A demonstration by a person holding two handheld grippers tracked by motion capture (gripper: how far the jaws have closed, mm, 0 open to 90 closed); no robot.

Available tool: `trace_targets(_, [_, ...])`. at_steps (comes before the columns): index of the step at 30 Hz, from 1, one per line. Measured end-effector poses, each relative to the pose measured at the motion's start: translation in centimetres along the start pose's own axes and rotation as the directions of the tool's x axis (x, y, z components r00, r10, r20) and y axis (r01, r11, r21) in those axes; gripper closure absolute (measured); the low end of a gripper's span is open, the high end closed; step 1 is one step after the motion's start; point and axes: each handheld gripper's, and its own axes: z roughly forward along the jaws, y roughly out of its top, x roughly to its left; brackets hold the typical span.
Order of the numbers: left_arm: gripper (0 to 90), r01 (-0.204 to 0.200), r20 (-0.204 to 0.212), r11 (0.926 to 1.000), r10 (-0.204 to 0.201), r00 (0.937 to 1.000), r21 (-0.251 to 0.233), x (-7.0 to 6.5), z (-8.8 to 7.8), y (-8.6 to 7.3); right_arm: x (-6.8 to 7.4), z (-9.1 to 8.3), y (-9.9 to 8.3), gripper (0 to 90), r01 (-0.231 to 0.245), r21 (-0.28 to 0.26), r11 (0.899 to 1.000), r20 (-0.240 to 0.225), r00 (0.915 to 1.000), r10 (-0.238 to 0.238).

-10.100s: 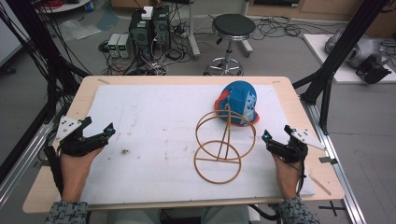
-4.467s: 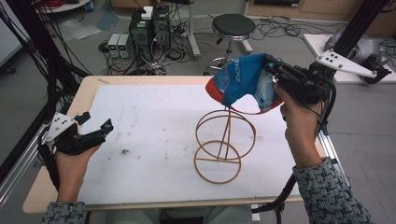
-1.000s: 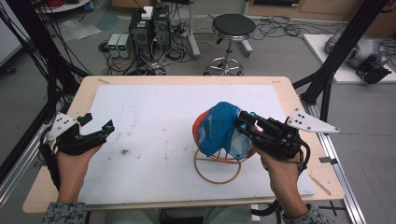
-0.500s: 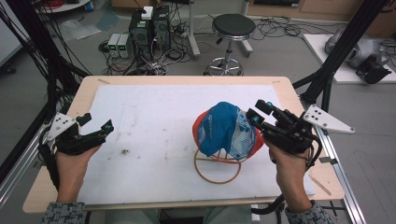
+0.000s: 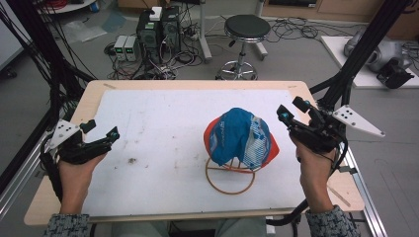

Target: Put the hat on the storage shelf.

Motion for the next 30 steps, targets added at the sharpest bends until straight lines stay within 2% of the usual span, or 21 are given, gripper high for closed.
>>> trace_targets(5, [17.6,0.004,0.000,1.0000,-0.004,1.0000,-0.005,0.0,0.0,0.0,-1.0,0.0,-0.4,22.6,0.019,0.002,1.000,0.076,0.9969,-0.019])
trace_targets(14, [17.6,-0.001,-0.004,1.0000,0.001,1.0000,-0.009,-0.1,0.3,0.0,-2.5,-0.3,-1.4,19.5,0.026,0.013,1.000,0.156,0.9874,-0.028])
trace_targets(16, [17.6,-0.002,-0.003,1.0000,0.002,1.0000,-0.007,0.0,0.3,0.0,-2.9,-0.3,-1.8,18.1,0.029,0.030,0.999,0.177,0.9836,-0.034])
trace_targets(21, [17.6,0.000,-0.001,1.0000,0.000,1.0000,-0.010,-0.1,0.5,0.0,-3.4,-0.2,-2.8,16.8,0.078,0.059,0.995,0.228,0.9695,-0.090])
trace_targets(23, [17.6,0.000,-0.001,1.0000,0.000,1.0000,-0.010,-0.1,0.6,0.0,-3.7,-0.3,-3.2,16.0,0.077,0.067,0.995,0.242,0.9659,-0.091])
trace_targets(24, [17.6,-0.001,-0.001,1.0000,0.001,1.0000,-0.007,-0.1,0.6,-0.1,-3.9,-0.2,-3.4,14.7,0.085,0.084,0.993,0.258,0.9605,-0.104])
trace_targets(25, [17.6,-0.003,-0.003,1.0000,0.003,1.0000,-0.007,-0.1,0.6,-0.1,-3.9,-0.3,-3.5,14.6,0.088,0.088,0.992,0.263,0.9586,-0.108])
trace_targets(27, [17.6,-0.001,-0.003,1.0000,0.001,1.0000,-0.006,-0.1,0.7,-0.2,-4.2,-0.3,-4.0,14.6,0.074,0.085,0.994,0.260,0.9610,-0.094])
trace_targets(30, [17.6,-0.002,-0.006,1.0000,0.002,1.0000,-0.005,-0.1,0.8,-0.3,-4.5,-0.3,-4.8,13.6,0.066,0.090,0.994,0.265,0.9602,-0.088])
